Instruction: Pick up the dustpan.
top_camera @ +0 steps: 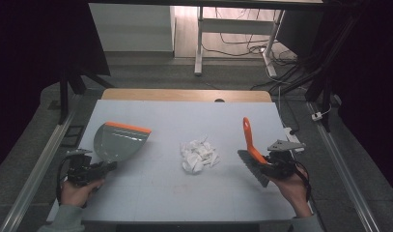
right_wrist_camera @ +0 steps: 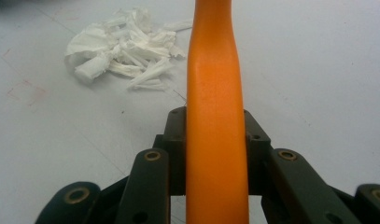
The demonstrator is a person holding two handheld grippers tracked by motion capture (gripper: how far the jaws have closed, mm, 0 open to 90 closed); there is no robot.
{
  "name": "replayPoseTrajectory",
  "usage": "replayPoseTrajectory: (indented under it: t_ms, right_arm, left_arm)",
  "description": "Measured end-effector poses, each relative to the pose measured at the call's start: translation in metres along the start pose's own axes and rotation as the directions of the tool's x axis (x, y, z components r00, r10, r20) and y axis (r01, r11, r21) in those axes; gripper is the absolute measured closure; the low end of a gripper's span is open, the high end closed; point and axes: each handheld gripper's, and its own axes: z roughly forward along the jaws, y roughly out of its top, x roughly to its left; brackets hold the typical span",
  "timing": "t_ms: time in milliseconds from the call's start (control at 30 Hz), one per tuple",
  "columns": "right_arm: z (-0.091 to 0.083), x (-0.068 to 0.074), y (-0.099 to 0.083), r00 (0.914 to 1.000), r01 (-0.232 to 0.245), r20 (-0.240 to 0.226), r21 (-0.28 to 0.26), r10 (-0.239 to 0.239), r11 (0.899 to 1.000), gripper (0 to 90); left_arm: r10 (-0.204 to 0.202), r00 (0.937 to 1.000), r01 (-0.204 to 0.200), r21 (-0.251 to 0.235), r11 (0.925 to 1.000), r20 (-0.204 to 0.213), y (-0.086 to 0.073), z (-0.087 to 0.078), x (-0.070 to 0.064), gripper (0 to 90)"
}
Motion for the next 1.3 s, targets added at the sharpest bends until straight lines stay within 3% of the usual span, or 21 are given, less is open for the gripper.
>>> replayPoseTrajectory:
  t_ms: [267, 633, 767, 1133, 1300]
  right_arm:
    - [-0.001, 0.0, 0.001, 1.0, -0.003, 0.002, -0.014, 0.003, 1.0, 70.1]
    - [0.002, 0.0, 0.008, 0.9996, -0.027, 0.003, -0.043, 0.027, 0.999, 70.2]
    - [0.005, 0.001, 0.013, 0.9994, -0.033, 0.005, -0.051, 0.033, 0.998, 70.1]
    - [0.017, 0.006, 0.027, 0.9995, -0.033, 0.0, -0.062, 0.033, 0.998, 70.2]
    - [0.022, 0.009, 0.034, 0.9994, -0.036, -0.006, -0.071, 0.035, 0.997, 70.1]
  left_arm:
    - [0.062, 0.9977, -0.062, -0.019, 0.9979, 0.025, 0.001, -0.004, 0.0, 61.7]
    - [0.133, 0.9888, -0.131, -0.043, 0.9905, 0.067, 0.004, -0.012, -0.003, 61.7]
    - [0.186, 0.9777, -0.182, -0.047, 0.9822, 0.098, 0.005, -0.015, -0.008, 61.8]
    - [0.241, 0.9605, -0.238, -0.038, 0.9706, 0.14, 0.006, -0.015, -0.016, 61.7]
    - [0.275, 0.9478, -0.273, -0.032, 0.9614, 0.162, 0.006, -0.016, -0.021, 61.7]
